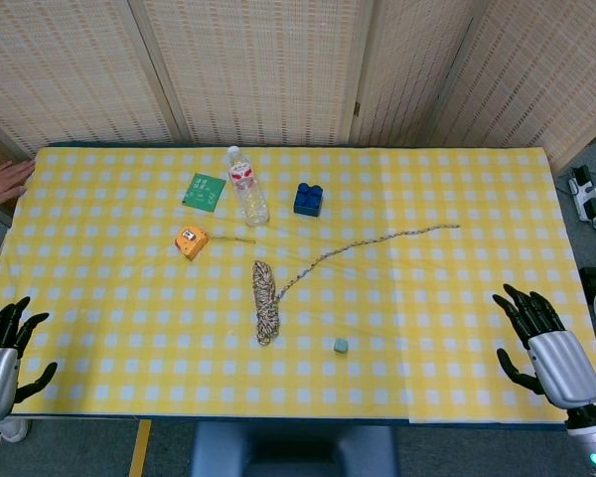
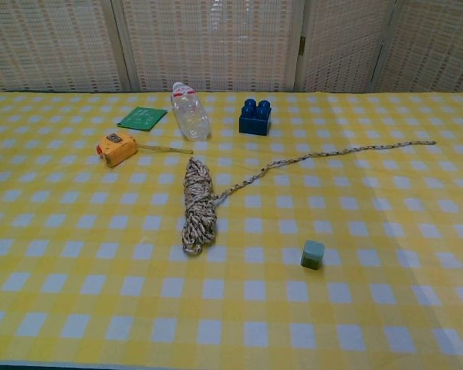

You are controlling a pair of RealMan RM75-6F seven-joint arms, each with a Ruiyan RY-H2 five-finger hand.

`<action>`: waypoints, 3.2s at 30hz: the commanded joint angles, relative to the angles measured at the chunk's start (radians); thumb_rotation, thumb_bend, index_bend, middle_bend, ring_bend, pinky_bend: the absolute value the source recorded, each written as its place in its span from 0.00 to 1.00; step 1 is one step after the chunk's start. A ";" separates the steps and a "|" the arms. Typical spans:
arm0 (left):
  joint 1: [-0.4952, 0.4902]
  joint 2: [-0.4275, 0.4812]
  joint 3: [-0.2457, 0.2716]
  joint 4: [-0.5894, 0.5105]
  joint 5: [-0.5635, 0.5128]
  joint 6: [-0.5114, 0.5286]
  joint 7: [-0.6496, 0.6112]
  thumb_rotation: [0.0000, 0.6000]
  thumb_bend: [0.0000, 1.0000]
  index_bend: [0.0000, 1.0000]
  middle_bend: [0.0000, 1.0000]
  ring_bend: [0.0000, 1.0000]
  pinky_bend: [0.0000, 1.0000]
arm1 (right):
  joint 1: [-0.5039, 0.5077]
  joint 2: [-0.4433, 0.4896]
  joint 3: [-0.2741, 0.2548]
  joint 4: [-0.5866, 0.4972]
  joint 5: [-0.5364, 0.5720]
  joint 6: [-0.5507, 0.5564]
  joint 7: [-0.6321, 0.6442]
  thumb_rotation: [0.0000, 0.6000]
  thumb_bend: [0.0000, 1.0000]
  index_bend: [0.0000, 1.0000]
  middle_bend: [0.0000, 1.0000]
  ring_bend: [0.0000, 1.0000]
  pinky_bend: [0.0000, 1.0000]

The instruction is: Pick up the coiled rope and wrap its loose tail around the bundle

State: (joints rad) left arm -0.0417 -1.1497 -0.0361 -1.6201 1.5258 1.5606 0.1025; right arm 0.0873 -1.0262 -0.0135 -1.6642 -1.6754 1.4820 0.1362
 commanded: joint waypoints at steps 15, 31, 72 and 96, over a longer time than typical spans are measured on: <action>-0.016 -0.005 -0.003 0.002 0.023 -0.009 -0.011 1.00 0.29 0.26 0.11 0.10 0.00 | -0.021 -0.032 0.010 0.036 0.018 0.048 -0.026 1.00 0.50 0.00 0.01 0.06 0.00; -0.304 -0.064 -0.080 -0.142 0.122 -0.301 0.071 1.00 0.30 0.26 0.13 0.12 0.00 | -0.042 -0.030 0.002 0.052 0.005 0.085 -0.003 1.00 0.50 0.00 0.01 0.06 0.00; -0.851 -0.780 -0.230 0.321 -0.492 -0.575 0.490 1.00 0.24 0.14 0.06 0.03 0.00 | -0.030 -0.025 0.015 0.021 0.061 0.028 -0.033 1.00 0.50 0.00 0.01 0.06 0.00; -0.752 -0.767 -0.210 0.427 -0.556 -0.433 0.575 1.00 0.24 0.14 0.08 0.09 0.00 | -0.026 -0.032 0.019 0.027 0.055 0.030 -0.028 1.00 0.50 0.00 0.01 0.06 0.00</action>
State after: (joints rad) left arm -0.8075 -1.9311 -0.2455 -1.1859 0.9715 1.1285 0.6948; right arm 0.0608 -1.0582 0.0050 -1.6375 -1.6204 1.5117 0.1078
